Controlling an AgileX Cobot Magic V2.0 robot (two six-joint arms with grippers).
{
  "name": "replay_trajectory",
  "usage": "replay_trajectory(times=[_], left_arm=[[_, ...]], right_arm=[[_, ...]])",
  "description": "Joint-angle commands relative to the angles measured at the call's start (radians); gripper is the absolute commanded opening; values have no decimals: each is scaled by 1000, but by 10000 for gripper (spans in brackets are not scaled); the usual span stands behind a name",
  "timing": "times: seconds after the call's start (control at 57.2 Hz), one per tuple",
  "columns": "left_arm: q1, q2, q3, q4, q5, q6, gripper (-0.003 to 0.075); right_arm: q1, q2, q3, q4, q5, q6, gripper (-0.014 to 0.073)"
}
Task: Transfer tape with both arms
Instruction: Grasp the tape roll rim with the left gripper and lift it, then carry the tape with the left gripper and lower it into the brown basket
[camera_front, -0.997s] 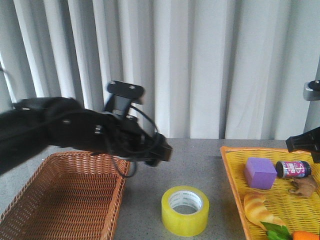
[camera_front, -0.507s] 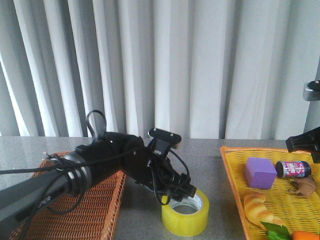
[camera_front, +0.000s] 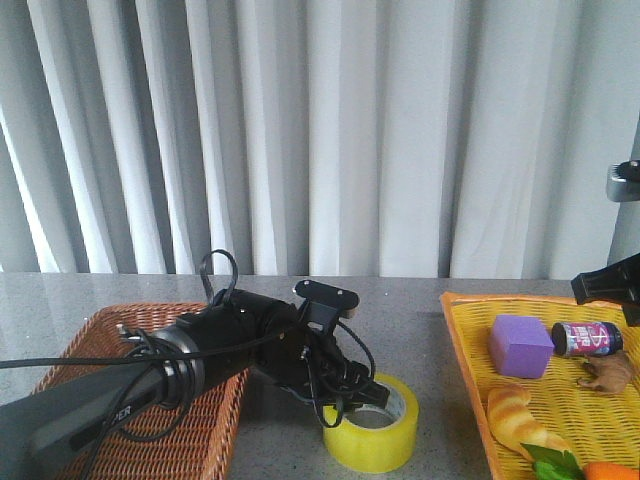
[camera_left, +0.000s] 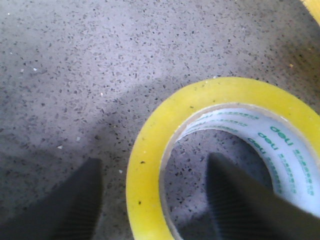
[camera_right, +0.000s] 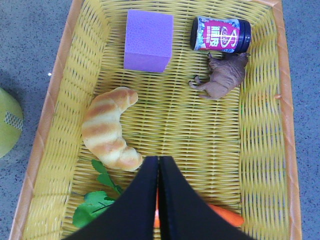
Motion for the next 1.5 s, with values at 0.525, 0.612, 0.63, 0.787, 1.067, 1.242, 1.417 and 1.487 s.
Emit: replay_trajectory(times=[0.525, 0.612, 0.63, 0.787, 1.067, 1.242, 1.417, 1.487], left_arm=[[-4, -87, -41, 2, -104, -4, 94], [-4, -87, -41, 2, -103, -4, 94], [-4, -90, -42, 2, -104, -4, 94], [-4, -124, -73, 8, -95, 9, 94], [8, -223, -106, 121, -45, 19, 94], [48, -267, -106, 124, 33, 19, 94], [121, -324, -106, 126, 116, 19, 94], [163, -349, -106, 126, 151, 19, 94]], right_arm=[[-6, -35, -24, -10, -47, 2, -7], [-6, -35, -24, -10, -45, 2, -7], [-6, -35, -24, -10, -45, 2, -7], [-6, -35, -24, -10, -45, 2, -7], [-6, -35, -24, -10, -45, 2, -7], [-6, -35, -24, -10, -45, 2, -7], [-6, -35, -24, -10, -45, 2, -7], [-6, -35, -24, -10, -45, 2, -7]])
